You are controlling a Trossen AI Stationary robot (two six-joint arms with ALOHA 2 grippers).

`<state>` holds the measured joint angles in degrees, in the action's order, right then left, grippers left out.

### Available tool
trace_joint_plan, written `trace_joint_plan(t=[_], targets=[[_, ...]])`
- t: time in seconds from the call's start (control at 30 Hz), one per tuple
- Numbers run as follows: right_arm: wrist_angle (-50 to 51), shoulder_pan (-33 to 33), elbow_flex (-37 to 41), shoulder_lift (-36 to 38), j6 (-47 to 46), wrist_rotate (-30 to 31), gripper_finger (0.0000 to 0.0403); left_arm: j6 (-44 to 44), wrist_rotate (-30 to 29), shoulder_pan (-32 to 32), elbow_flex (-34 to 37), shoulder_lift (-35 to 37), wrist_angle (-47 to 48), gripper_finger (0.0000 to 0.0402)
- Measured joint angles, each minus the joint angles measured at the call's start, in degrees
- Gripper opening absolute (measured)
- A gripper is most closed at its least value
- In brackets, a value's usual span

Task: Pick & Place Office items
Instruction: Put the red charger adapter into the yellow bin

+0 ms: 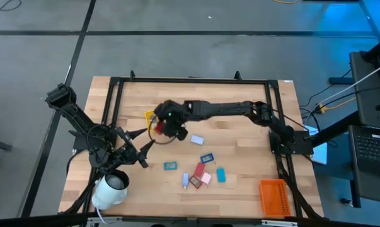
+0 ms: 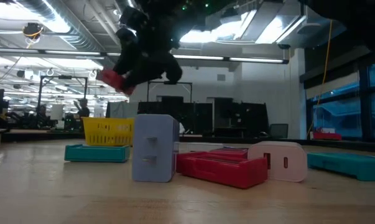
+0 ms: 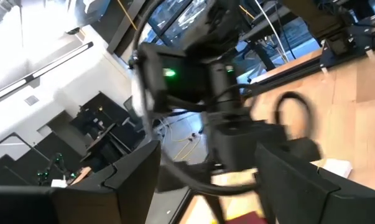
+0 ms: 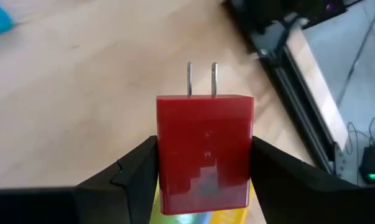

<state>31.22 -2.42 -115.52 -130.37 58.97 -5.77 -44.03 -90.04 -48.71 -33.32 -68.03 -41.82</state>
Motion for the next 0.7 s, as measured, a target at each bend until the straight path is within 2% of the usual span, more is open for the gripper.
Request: trace_joint_plan(t=[0.23,0.47,0.7], targets=[[-1.80,-4.20,0.02,-0.41,-3.71,-4.45,0.0218,0.41,0.02,0.00,0.00,0.00,0.02,0.0261],[-6.76,-6.81,0.00,-1.28,-4.71,-6.49,0.0220,0.58,0.07,0.06,0.00,0.00,0.04,0.0261],[-6.61,-10.83,0.09,-2.92,-8.69,-8.75,0.0224,0.82,0.15,-0.74,0.00,0.00,0.04,0.0261]])
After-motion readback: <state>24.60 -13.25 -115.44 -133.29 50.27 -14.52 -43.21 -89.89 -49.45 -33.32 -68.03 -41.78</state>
